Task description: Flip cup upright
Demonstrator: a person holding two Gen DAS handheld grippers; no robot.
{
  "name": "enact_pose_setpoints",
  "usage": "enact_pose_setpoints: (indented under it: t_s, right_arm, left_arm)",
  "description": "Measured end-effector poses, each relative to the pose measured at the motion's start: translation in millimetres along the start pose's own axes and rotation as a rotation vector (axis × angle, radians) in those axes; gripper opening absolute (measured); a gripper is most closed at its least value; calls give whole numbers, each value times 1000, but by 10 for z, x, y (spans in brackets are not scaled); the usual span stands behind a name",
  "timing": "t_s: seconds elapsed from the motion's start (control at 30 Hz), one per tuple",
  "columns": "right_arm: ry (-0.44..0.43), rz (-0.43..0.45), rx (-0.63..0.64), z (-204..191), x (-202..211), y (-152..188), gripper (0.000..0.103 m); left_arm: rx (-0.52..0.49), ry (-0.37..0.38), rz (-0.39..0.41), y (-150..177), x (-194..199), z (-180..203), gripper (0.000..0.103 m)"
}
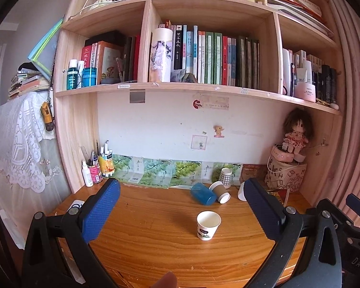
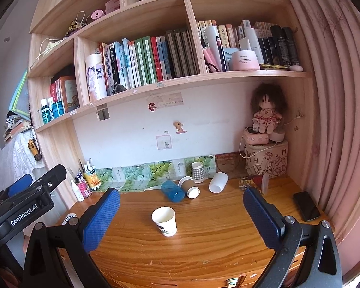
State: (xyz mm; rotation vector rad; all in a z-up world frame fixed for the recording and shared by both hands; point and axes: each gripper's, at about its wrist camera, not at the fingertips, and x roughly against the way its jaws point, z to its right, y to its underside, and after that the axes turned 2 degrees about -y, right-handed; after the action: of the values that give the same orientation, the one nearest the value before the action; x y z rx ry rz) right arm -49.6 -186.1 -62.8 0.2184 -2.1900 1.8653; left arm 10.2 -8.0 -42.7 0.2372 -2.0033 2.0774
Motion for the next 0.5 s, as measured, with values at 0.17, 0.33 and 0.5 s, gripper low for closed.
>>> enact_pose_setpoints:
  t_s: [0.17, 0.33, 0.5]
  right_arm:
    - [-1, -2, 1, -10, -12, -5, 103]
    - [-1, -6, 7, -14, -71, -21, 103]
    - [3, -6, 4, -13, -97, -22, 103]
  left_arm:
    - [4, 7, -4, 5, -25, 6, 103]
    - [4, 18, -2, -19, -78, 41, 103]
    - [2, 19, -4, -29, -106, 48, 103]
